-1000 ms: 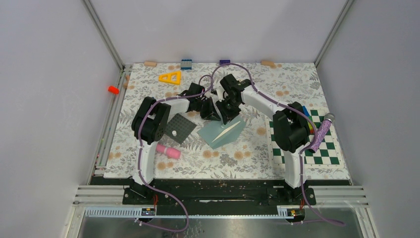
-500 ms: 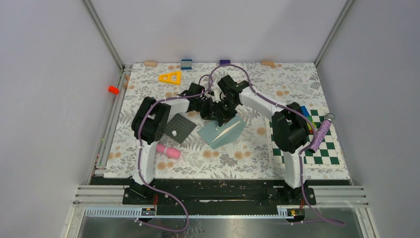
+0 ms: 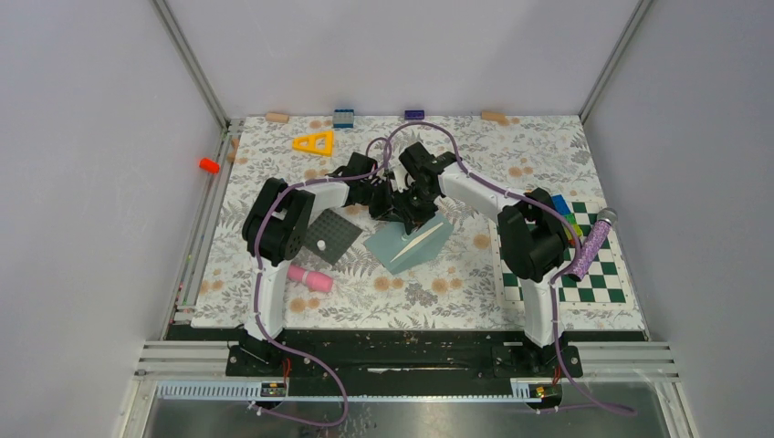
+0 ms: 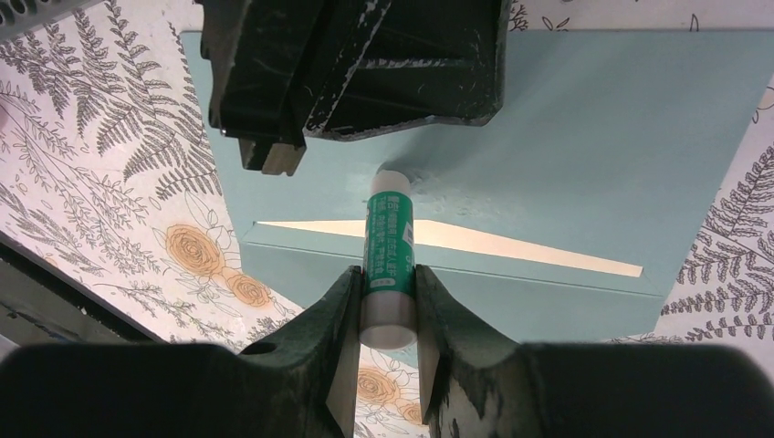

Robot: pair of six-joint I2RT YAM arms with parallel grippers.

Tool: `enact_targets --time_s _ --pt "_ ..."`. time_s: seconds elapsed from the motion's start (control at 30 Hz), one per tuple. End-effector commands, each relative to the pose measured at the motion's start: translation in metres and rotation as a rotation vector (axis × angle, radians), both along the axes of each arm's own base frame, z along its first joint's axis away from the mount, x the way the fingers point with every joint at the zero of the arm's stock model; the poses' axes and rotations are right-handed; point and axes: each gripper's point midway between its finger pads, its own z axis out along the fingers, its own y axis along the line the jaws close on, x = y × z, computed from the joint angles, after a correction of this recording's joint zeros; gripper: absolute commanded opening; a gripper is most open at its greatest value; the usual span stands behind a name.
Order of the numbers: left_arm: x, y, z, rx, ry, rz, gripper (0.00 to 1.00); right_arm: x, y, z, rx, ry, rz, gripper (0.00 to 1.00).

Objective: Place the letter into the envelope and seal it
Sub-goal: Paint the envelope at the center of the board.

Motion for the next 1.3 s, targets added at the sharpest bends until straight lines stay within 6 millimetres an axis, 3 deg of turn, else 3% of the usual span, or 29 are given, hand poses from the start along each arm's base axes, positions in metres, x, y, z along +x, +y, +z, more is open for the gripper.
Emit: enact_targets --time_s 0.0,0.2,0.37,0.47,0.7,1.27 --pt "0.001 0.008 -0.006 0.071 -0.047 0.017 0.00 -0.014 0.008 -0.007 0.025 0.050 0.038 0.00" --pt "0.001 0.009 -0.008 0.075 -0.041 0.018 0.00 -0.037 0.021 -0.001 0.091 0.100 0.106 0.00" --pt "0.000 0.010 -0.006 0.078 -0.048 0.020 0.00 -0.031 0.017 0.004 0.075 0.062 0.105 0.00" --pt "0.001 0.010 -0.006 0.078 -0.047 0.020 0.00 -0.038 0.024 0.014 0.127 0.077 0.121 0.00" --pt "0.000 0.010 -0.007 0.077 -0.046 0.019 0.00 -0.044 0.015 -0.006 0.070 0.109 0.118 0.00" --pt "0.001 0.009 -0.004 0.072 -0.054 0.019 0.00 -0.015 -0.013 0.000 -0.047 -0.023 0.068 0.00"
